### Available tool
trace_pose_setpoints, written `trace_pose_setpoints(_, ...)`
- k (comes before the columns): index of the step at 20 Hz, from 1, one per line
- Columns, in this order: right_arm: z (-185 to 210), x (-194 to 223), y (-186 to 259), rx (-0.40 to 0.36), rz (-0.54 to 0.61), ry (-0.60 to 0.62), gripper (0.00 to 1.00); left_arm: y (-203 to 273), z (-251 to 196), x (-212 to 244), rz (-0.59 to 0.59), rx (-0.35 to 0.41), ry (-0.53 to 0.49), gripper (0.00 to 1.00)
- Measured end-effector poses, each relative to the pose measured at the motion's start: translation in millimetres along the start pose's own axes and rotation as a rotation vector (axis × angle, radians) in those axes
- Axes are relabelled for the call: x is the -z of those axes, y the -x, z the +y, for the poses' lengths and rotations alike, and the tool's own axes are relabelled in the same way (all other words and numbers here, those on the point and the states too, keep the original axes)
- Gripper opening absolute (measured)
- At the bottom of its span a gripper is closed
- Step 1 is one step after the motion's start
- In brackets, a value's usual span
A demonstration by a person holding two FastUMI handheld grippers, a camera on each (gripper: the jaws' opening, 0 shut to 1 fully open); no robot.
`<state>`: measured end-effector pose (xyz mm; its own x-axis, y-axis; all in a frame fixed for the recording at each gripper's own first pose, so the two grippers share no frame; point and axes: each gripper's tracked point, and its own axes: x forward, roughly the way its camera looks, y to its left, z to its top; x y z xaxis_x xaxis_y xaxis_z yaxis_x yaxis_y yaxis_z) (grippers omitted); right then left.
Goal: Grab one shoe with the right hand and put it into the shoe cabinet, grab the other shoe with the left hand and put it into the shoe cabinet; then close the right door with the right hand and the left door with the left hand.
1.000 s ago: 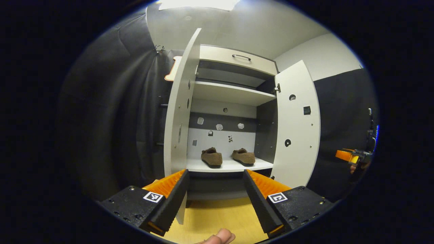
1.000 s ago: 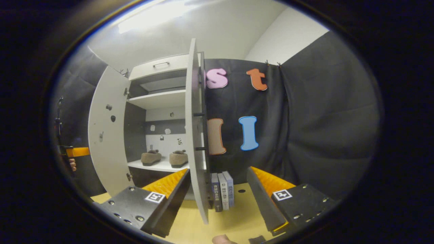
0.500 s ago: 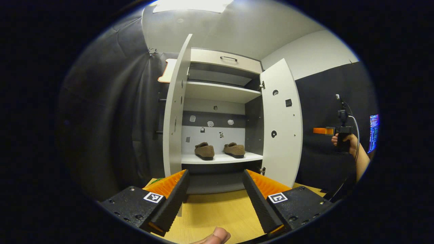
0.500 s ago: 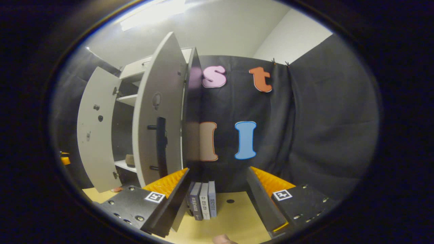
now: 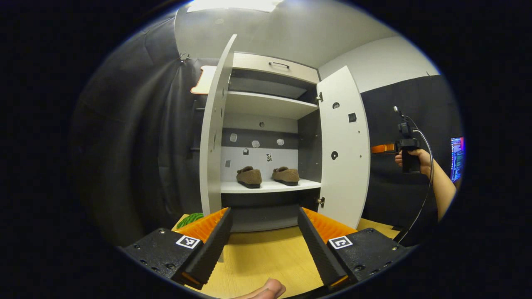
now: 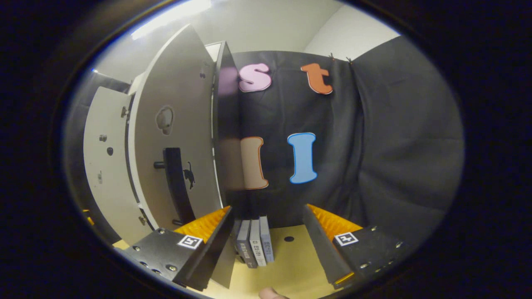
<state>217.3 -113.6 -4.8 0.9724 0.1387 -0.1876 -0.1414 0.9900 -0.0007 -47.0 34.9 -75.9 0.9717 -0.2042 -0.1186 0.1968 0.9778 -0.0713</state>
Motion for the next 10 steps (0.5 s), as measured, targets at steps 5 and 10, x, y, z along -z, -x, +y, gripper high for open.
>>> trace_pose_setpoints(5, 41, 9, -3, -0.03, 0.009, 0.069, 0.9, 7, 16, 0, -0.011, -0.023, -0.01, 0.96)
trace_pose_setpoints(10, 91, 18, -4, -0.08, 0.003, 0.02, 0.92, 13, 9, -3, -0.022, 0.003, 0.0, 0.96)
